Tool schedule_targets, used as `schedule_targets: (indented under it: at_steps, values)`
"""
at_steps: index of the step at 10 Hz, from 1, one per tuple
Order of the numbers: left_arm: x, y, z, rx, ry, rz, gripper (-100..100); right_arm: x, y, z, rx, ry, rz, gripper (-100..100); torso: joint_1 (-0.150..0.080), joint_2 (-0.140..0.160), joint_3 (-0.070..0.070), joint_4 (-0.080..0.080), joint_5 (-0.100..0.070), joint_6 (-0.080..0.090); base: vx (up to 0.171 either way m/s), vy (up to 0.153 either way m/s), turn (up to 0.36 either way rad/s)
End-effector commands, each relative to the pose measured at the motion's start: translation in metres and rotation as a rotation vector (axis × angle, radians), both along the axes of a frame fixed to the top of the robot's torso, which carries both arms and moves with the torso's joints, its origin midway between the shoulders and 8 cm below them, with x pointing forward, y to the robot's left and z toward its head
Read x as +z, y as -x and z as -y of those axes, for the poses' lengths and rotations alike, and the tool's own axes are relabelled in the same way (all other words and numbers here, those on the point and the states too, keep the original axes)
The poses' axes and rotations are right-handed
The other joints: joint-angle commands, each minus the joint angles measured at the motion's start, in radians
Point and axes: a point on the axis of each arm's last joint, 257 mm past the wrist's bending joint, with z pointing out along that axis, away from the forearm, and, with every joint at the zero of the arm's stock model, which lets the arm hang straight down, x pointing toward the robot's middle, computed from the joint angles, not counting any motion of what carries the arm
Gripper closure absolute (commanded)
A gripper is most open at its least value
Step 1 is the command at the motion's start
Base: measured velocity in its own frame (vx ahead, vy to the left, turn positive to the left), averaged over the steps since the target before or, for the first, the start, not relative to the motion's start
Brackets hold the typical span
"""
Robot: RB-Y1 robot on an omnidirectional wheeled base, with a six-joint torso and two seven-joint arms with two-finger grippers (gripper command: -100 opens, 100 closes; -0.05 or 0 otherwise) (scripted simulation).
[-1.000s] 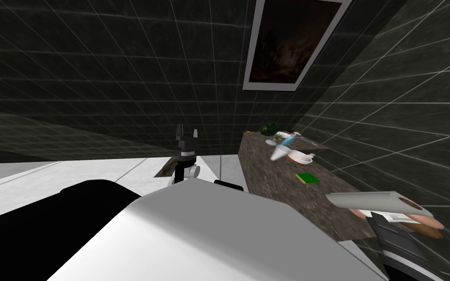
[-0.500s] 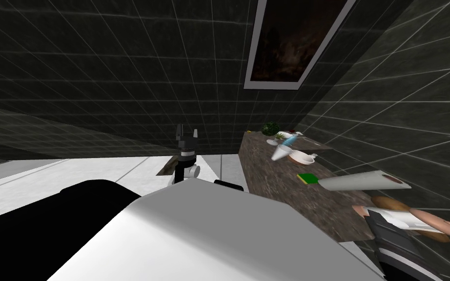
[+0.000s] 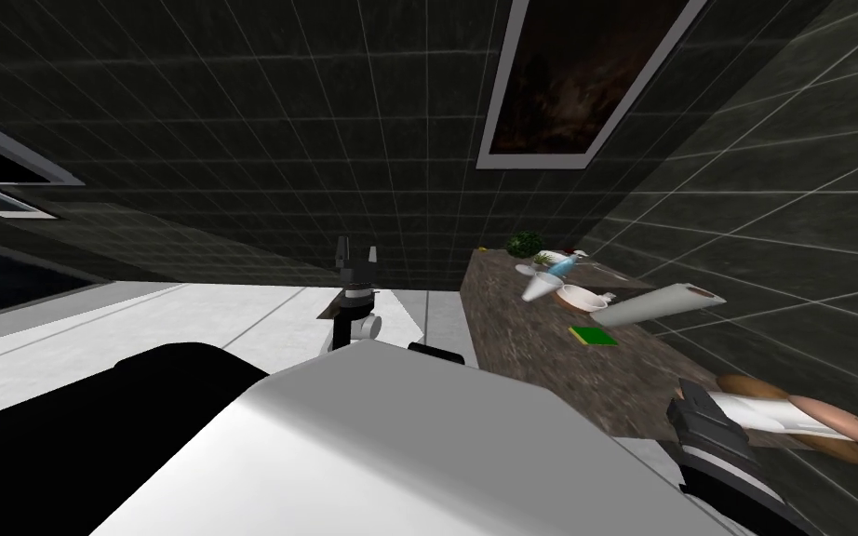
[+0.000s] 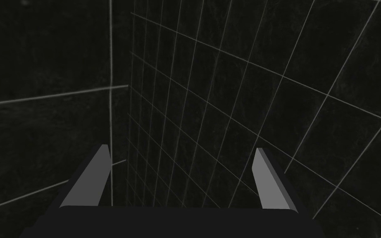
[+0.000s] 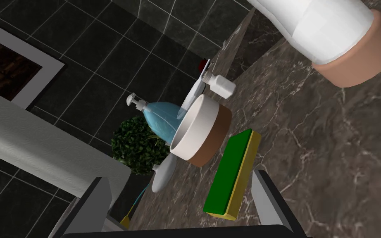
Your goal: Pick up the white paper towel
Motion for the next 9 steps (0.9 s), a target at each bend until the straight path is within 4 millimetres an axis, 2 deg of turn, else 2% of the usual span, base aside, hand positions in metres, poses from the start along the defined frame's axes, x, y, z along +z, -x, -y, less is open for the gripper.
schedule_targets:
  at_steps: [1, 5, 9]
  values:
    - [0.000, 0.000, 0.000, 0.000, 0.000, 0.000, 0, -0.003, -0.007, -0.004, -0.007, -0.068, 0.043, -100, 0.000, 0.000, 0.000, 0.000, 0.000, 0.000, -0.139, 0.013, 0.124]
    - [0.000, 0.000, 0.000, 0.000, 0.000, 0.000, 0, -0.014, -0.029, -0.016, -0.026, -0.259, 0.169, -100, -0.003, 0.001, 0.001, 0.000, -0.001, 0.000, -0.168, -0.014, 0.132]
    - [0.000, 0.000, 0.000, 0.000, 0.000, 0.000, 0, -0.022, -0.061, -0.031, -0.045, -0.488, 0.323, -100, -0.004, 0.003, 0.002, 0.001, -0.001, 0.001, -0.183, -0.020, 0.135]
